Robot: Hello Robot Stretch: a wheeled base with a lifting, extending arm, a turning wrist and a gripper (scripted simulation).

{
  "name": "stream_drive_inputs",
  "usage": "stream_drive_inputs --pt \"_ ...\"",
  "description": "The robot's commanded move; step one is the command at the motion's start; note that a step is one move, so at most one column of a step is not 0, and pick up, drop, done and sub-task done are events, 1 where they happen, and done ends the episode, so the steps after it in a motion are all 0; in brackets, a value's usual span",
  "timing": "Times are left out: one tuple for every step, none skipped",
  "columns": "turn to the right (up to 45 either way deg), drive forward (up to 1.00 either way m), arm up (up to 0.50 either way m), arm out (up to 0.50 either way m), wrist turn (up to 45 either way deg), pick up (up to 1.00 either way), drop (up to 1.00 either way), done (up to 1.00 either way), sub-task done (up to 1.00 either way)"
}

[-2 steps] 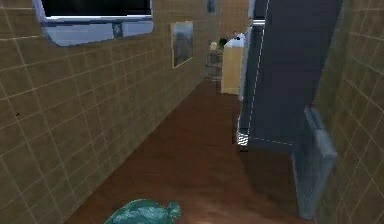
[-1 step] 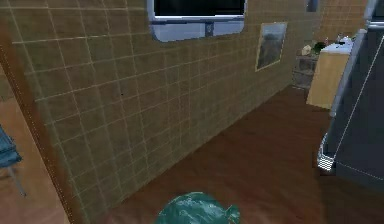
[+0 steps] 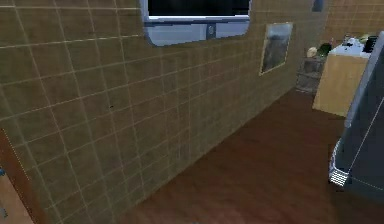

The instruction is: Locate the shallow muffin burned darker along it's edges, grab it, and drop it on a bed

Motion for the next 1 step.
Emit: stream_drive_inputs --pt "45.0 0.00 0.00 0.00 0.0 0.00 0.00 0.00 0.00"
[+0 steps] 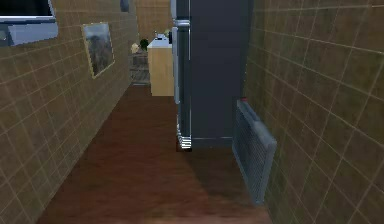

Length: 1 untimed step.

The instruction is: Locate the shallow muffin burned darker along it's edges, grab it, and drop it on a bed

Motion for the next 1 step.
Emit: stream_drive_inputs --pt "6.0 0.00 0.00 0.00 0.0 0.00 0.00 0.00 0.00"
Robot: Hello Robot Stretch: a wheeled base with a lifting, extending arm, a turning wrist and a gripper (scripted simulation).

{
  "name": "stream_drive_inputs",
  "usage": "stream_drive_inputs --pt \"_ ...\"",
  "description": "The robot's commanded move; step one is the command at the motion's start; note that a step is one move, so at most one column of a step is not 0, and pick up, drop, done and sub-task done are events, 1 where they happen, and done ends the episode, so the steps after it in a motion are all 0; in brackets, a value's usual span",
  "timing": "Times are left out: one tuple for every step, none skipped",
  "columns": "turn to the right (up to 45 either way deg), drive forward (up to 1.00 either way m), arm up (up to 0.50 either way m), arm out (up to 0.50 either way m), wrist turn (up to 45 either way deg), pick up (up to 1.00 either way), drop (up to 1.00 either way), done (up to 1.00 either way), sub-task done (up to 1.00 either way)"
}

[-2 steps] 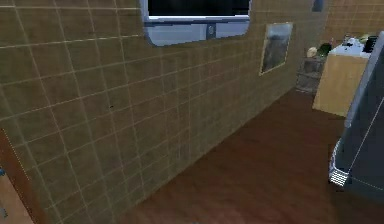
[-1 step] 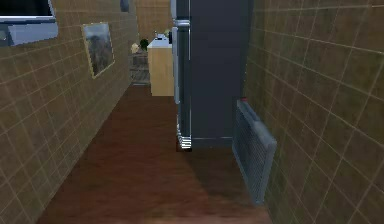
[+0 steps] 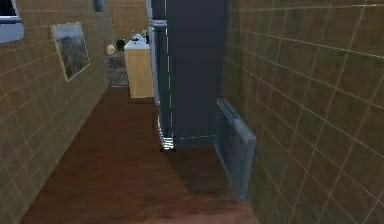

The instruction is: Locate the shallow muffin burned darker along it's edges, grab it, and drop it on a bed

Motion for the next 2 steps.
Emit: stream_drive_inputs --pt "0.0 0.75 0.00 0.00 0.0 0.00 0.00 0.00 0.00" --pt "-42.0 0.00 0.00 0.00 0.0 0.00 0.00 0.00 0.00"
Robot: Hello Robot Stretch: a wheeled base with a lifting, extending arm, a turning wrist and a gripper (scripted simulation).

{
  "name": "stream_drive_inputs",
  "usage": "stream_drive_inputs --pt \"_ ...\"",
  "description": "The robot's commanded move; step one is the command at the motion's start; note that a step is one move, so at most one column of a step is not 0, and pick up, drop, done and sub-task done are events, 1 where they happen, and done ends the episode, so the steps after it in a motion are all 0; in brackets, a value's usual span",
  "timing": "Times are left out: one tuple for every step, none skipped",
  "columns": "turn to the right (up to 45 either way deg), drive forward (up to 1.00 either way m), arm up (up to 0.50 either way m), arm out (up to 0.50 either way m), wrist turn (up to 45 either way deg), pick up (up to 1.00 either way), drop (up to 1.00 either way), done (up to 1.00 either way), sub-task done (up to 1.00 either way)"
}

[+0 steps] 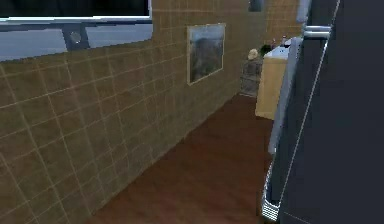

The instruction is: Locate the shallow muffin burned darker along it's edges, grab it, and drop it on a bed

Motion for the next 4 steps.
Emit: stream_drive_inputs --pt "0.0 1.00 0.00 0.00 0.0 0.00 0.00 0.00 0.00" --pt "-6.0 0.00 0.00 0.00 0.0 0.00 0.00 0.00 0.00" --pt "0.0 0.05 0.00 0.00 0.0 0.00 0.00 0.00 0.00" --pt "36.0 0.00 0.00 0.00 0.0 0.00 0.00 0.00 0.00"
